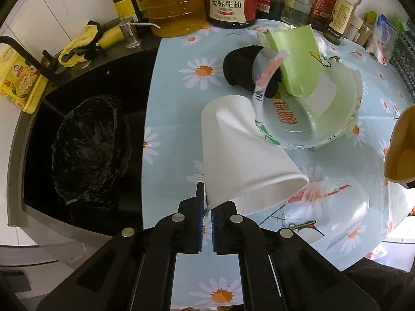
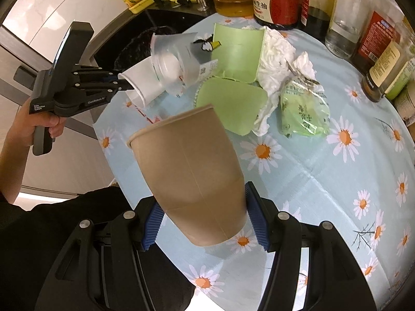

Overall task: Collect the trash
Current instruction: 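Carry both cups over the sink bin and open both tools to drop them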

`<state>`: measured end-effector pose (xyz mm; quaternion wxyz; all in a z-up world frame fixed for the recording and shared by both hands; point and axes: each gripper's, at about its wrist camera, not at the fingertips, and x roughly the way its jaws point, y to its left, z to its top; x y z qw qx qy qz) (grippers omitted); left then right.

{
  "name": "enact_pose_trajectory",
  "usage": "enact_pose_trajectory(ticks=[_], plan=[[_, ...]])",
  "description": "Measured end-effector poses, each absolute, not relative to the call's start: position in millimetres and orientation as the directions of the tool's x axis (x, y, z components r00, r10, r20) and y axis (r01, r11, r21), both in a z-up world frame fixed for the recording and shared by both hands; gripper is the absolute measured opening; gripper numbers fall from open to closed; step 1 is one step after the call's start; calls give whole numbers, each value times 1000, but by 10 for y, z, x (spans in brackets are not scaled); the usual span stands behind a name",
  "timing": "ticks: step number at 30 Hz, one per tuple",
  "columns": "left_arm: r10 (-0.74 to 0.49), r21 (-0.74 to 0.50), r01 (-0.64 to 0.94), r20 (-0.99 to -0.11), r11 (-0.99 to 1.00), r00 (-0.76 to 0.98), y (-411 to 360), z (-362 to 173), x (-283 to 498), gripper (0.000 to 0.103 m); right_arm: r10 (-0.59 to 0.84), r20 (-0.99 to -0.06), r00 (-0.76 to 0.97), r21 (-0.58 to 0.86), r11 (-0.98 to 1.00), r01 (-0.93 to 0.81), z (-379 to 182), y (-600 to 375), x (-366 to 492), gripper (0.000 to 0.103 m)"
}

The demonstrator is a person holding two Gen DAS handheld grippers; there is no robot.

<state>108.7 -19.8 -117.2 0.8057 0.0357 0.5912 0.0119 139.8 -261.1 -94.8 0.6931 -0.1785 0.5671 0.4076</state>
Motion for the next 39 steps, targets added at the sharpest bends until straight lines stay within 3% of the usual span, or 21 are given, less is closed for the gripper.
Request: enact_pose_trajectory(ticks=[24,39], plan=[[-43,-13,90,-942,996,331,815,-931,1121,3,437,-899,22,262,578,-773,-590,-1054,1336,59],[2,-2,-11,-945,1000,326,2002,-852,1057,3,492,-868,-62,351,522,-777,-833,494,1646,59]])
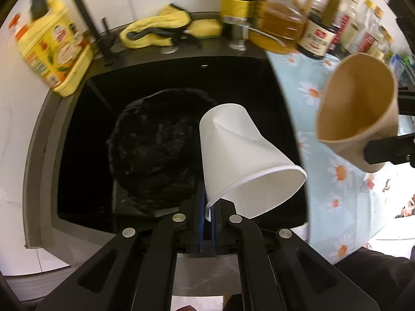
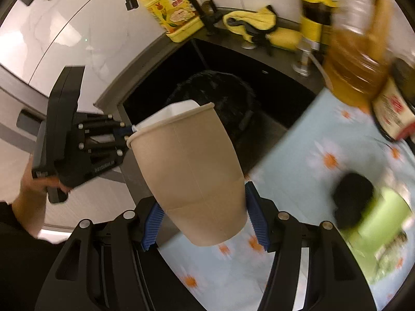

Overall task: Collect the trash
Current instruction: 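Carry both cups over the sink bin and open both tools to drop them, then grasp the green paper piece with the right tool while the left tool grasps the clear plastic cup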

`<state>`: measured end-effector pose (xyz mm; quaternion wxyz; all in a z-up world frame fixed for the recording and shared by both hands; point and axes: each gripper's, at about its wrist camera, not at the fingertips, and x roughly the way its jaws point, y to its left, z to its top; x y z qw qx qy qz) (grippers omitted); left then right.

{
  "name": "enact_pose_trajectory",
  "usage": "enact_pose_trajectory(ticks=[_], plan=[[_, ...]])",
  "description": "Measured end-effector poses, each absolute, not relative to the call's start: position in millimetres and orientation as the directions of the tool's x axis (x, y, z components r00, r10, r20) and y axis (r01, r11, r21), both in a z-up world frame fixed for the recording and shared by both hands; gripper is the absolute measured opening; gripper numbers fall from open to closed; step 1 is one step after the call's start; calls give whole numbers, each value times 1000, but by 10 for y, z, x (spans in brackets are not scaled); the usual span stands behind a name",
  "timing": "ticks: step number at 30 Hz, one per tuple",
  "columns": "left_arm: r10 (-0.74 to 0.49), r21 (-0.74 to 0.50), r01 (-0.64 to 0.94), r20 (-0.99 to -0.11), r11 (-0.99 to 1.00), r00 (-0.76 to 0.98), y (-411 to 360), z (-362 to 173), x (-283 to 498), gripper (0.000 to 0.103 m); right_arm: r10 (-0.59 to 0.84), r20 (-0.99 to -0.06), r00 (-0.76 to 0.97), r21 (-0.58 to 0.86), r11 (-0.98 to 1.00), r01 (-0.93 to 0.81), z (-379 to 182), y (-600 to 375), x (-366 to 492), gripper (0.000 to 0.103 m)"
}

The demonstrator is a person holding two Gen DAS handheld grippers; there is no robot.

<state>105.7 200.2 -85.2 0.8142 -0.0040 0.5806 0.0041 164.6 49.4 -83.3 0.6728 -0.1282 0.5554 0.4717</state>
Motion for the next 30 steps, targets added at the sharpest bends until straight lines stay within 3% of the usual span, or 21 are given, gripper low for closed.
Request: enact_pose_trajectory(ticks=[14,18,21,30], plan=[[4,-35,-135,-960,990,280,2816,-1146,1295,3,505,-843,-184,472,532,-703,-1334,1521,2304,60],[-10,-53,-151,-964,987,266,2879,-1209,1376,9,496,-846,-196,483,555,-678,-1415,1625,2431,65],[-7,-50,-160,-967,986,256,2906,-1259,1420,27,500,-840,-213,503,567,-653,-1467,1622,2493,71],[-16,-53,-131,-964,990,266,2843,-1227,1424,27,519,-832,-197,519,600,-608,-1461,1373,2507,71]])
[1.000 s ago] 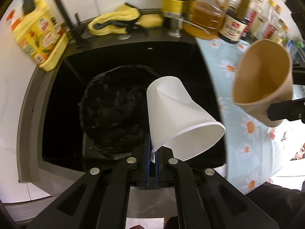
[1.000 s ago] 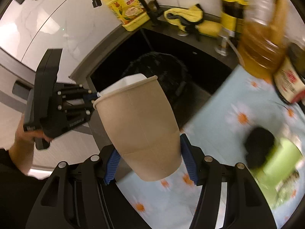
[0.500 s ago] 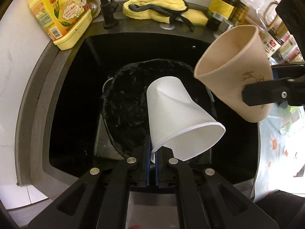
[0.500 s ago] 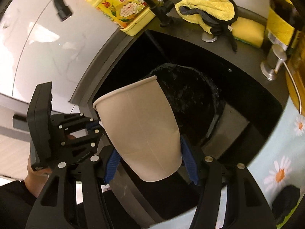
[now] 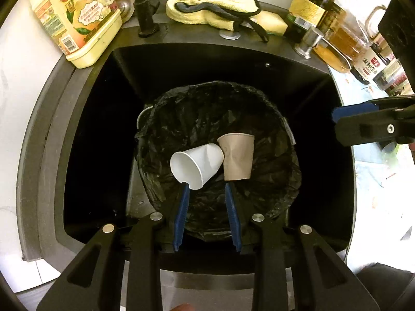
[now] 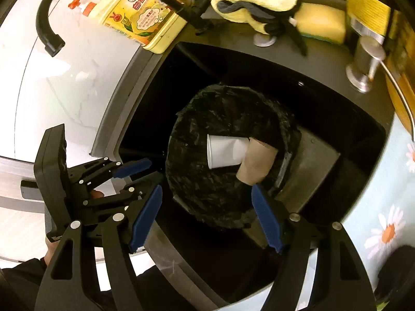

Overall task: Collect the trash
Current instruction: 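Grasp the green paper piece with the right tool while the left tool grasps the clear plastic cup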

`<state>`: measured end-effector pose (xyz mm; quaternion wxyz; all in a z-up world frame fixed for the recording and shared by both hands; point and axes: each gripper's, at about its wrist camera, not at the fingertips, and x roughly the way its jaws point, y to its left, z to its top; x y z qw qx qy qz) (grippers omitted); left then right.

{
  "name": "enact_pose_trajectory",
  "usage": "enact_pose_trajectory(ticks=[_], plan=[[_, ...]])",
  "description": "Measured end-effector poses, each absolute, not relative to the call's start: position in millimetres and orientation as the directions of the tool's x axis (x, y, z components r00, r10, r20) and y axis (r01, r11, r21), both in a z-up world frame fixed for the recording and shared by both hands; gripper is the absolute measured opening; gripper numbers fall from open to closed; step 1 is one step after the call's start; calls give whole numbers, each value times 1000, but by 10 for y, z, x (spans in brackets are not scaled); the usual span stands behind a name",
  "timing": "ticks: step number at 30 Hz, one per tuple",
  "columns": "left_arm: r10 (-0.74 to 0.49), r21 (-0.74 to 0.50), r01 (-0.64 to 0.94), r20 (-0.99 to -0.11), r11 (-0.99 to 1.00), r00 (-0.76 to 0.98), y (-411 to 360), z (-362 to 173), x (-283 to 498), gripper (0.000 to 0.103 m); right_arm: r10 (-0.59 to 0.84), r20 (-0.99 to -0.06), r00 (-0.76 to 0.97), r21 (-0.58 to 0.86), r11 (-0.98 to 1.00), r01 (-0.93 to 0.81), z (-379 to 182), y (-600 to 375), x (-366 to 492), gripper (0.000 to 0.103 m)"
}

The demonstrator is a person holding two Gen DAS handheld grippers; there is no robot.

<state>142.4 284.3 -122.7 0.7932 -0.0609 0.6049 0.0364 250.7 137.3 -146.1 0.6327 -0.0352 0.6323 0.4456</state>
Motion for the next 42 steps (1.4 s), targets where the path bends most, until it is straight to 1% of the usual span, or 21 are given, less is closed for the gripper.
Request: enact_pose_trajectory(ticks=[7,8,9,10,14,20,21,22,24,29,32,35,42], plan=[[-24,-53,-94,-959,994,283,2694,-1092,1356,28,553,-818,-158,530,618,-581,-1312,1039,2437,71],[-27,-55,-90,-958,994,286,2671,-1070,1353,31,557,-817,-147,529,624,-575,-1276,965,2426,71],[-31,-58,-86,-957,995,289,2649,-1051,1362,36,563,-815,-137,530,630,-568,-1234,885,2419,71],[-34,-60,-79,-955,995,295,2614,-1016,1360,39,567,-813,-131,532,631,-564,-1203,825,2416,71],[-40,-56,-43,-950,998,311,2451,-906,1385,39,574,-816,-67,511,663,-547,-1003,451,2395,73],[-95,-88,37,-935,995,343,2001,-707,1444,39,551,-834,38,459,730,-506,-750,-249,2415,77],[-109,-96,55,-931,994,349,1884,-671,1461,41,543,-838,55,448,743,-497,-730,-381,2433,77],[-118,-101,66,-929,993,350,1807,-653,1470,45,537,-841,66,442,752,-489,-721,-483,2443,77],[-136,-109,94,-925,990,355,1580,-612,1493,47,530,-843,90,436,771,-464,-713,-756,2467,77],[-160,-124,124,-926,985,342,1105,-597,1525,47,523,-845,113,429,788,-441,-736,-1261,2519,77],[-159,-126,120,-929,985,333,857,-584,1543,47,502,-854,137,401,803,-441,-778,-1570,2566,77],[-147,-113,120,-935,986,324,628,-605,1577,47,500,-854,146,403,812,-423,-843,-1825,2659,77],[-120,-93,110,-952,990,282,252,-777,1667,47,480,-868,124,383,808,-449,-1081,-2085,2796,77]])
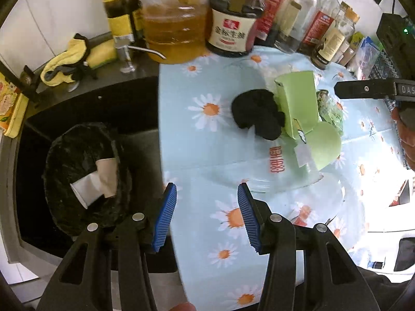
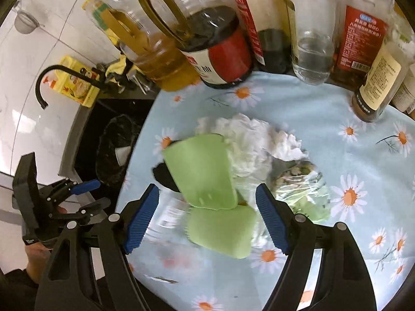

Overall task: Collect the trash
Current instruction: 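Grasp the green paper piece with the right tool while the left tool grasps the clear plastic cup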

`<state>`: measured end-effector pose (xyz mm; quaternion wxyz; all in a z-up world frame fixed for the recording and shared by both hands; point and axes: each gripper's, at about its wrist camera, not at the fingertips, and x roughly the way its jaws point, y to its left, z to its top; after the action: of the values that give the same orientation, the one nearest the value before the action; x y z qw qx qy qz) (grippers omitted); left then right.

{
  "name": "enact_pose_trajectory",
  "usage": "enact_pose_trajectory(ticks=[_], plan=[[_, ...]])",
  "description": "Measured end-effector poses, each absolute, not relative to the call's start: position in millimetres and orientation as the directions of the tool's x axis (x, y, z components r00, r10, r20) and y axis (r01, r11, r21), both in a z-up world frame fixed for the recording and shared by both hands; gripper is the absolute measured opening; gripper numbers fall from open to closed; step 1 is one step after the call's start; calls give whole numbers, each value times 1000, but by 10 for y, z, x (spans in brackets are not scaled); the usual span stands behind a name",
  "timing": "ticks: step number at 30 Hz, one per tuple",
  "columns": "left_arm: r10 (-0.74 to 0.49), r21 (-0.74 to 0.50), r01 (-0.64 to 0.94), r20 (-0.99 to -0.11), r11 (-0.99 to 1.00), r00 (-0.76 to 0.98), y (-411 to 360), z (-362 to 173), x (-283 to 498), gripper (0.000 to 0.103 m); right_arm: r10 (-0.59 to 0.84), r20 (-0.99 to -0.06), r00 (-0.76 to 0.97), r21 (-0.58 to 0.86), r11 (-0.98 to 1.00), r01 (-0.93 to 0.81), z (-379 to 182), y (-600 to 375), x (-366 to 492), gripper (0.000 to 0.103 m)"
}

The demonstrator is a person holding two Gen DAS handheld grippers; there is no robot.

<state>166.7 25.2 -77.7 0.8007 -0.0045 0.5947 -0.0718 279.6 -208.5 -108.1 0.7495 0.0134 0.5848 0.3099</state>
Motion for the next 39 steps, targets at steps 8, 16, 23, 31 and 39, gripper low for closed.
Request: enact_pose_trajectory(ticks=[8,16,23,31,39], plan=[[-94,-75,91,-968,993,233,45,-954,1791,47,469,-880,72,373,777,-507,-1298,-2001,2912,56],[-102,-84,96,-975,992,198,-106,-1086,1927,47,488,-873,10,414,750,-515,-1447,-1929,3044,26],[-105,-80,147,-981,986,166,-250,-1222,1993,46,489,-872,7,421,759,-497,-1507,-1984,3080,7],[-119,-93,163,-980,982,157,-219,-1267,2057,18,503,-864,24,428,760,-490,-1456,-2019,3076,3],[-147,-119,172,-976,978,163,-192,-1244,2051,7,515,-856,48,433,764,-479,-1338,-2062,3061,3]])
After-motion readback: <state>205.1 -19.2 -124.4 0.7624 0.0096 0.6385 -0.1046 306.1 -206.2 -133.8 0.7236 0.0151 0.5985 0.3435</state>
